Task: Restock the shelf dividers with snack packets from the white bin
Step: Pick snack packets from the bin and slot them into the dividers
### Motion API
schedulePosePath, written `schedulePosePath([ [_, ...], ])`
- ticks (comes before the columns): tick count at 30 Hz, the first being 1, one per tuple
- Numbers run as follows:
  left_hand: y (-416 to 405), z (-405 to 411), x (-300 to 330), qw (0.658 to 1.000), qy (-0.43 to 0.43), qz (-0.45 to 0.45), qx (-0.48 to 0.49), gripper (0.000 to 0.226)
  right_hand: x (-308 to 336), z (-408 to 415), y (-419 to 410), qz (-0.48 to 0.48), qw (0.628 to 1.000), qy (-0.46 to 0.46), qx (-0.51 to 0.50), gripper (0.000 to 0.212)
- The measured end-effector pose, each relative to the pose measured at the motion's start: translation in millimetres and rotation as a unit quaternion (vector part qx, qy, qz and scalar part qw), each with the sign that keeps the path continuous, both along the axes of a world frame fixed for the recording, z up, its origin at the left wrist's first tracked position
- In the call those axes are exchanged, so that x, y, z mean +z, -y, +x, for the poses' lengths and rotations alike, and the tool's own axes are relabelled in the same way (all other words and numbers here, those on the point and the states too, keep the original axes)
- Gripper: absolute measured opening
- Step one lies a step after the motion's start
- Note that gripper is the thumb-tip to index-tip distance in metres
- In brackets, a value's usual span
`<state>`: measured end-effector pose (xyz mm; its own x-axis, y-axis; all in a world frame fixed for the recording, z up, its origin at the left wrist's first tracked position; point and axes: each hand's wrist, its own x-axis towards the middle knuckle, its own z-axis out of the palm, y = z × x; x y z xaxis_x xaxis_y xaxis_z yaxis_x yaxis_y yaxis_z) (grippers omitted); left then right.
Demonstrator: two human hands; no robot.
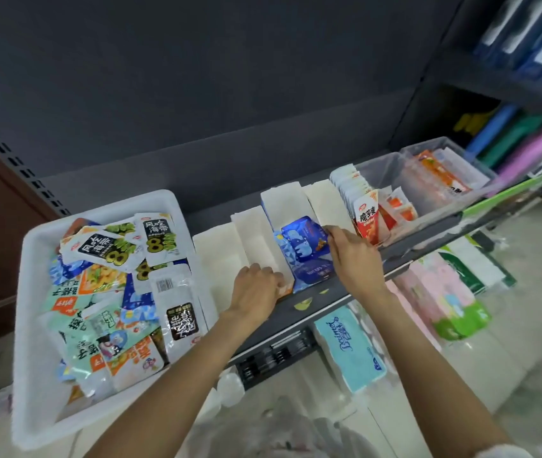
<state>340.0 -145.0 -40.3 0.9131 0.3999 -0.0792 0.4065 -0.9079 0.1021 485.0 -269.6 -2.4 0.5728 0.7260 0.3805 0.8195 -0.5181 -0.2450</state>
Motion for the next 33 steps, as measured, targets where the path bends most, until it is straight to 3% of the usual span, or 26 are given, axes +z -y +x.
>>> schedulePosePath([
  [4,-3,-4,1,0.999,0.017,-0.046,0.011,0.029,12,5,4,0.041,0.998,0.037,-0.003,0.022],
  [8,-4,-7,0,0.998,0.032,-0.059,0.014,0.028,21,4,8,0.104,0.992,-0.010,-0.070,0.028],
  [11,-5,-7,0,0.997,0.037,-0.073,0.018,0.027,16,3,4,0.117,0.993,0.007,-0.024,0.026],
  [13,-7,-8,-1,0.995,0.043,-0.084,0.018,0.027,5,2,1,0.085,0.994,-0.006,0.063,0.028],
  [15,-8,-10,-1,0.994,0.045,-0.094,0.014,0.028,-8,-1,0,-0.004,0.991,-0.020,0.131,0.028],
  [17,-9,-13,1,0.992,0.039,-0.121,0.002,0.030,-18,-4,1,-0.098,0.985,-0.039,0.133,0.035],
  [20,-10,-25,10,0.985,0.037,-0.167,-0.021,0.032,-18,-9,3,-0.134,0.983,-0.066,0.108,0.055],
  [23,-10,-55,28,0.968,0.161,-0.190,-0.011,0.025,1,-23,-1,-0.083,0.988,-0.084,0.102,0.046],
  [25,-14,-84,40,0.943,0.295,-0.150,0.030,0.019,18,-46,-10,0.005,0.986,-0.113,0.125,0.037],
  [27,-26,-115,42,0.923,0.355,-0.093,0.113,0.013,31,-82,-29,0.068,0.965,-0.187,0.172,0.033],
  [29,-43,-144,38,0.922,0.298,-0.089,0.231,0.010,32,-119,-54,0.054,0.949,-0.204,0.233,0.031],
  [31,-58,-165,27,0.922,0.152,-0.124,0.333,0.024,17,-148,-83,0.006,0.946,-0.151,0.286,0.029],
  [33,-63,-175,22,0.921,0.017,-0.145,0.361,0.038,-2,-166,-106,-0.076,0.944,-0.096,0.307,0.031],
])
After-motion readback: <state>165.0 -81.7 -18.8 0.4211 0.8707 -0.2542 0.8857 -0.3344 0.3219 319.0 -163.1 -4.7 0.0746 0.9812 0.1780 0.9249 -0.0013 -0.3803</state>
